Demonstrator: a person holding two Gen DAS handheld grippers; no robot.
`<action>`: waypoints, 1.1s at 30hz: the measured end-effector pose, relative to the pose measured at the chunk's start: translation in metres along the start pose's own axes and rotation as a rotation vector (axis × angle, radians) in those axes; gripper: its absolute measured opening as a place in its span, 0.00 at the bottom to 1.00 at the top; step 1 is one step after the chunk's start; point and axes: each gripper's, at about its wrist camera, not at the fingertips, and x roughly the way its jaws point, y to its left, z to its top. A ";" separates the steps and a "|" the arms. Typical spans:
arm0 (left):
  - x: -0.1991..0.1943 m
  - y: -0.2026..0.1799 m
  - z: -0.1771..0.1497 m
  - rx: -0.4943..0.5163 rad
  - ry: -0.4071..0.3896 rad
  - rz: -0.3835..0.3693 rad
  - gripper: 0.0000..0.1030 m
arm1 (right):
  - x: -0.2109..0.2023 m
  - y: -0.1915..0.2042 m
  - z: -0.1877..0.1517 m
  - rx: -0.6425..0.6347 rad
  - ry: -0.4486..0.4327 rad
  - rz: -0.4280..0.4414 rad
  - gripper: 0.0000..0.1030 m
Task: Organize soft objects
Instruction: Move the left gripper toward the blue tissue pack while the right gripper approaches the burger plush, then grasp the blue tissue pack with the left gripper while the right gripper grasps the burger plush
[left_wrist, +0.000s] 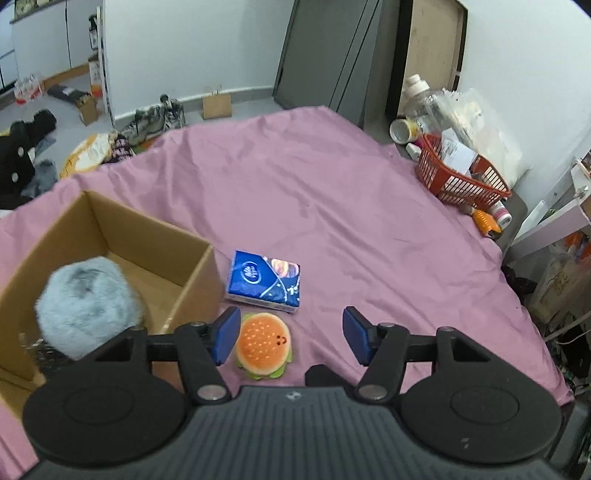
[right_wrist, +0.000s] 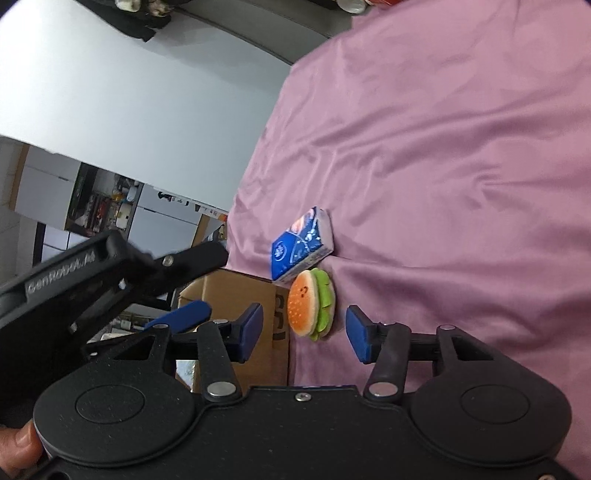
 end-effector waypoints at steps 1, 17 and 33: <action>0.005 -0.002 0.001 0.009 0.000 0.006 0.59 | 0.004 -0.002 0.000 0.007 0.010 -0.004 0.49; 0.070 -0.005 0.025 0.031 0.108 0.109 0.67 | 0.058 -0.012 0.009 0.052 0.096 -0.011 0.45; 0.094 -0.032 0.021 0.144 0.099 0.244 0.68 | 0.020 -0.038 0.023 0.134 -0.013 -0.056 0.18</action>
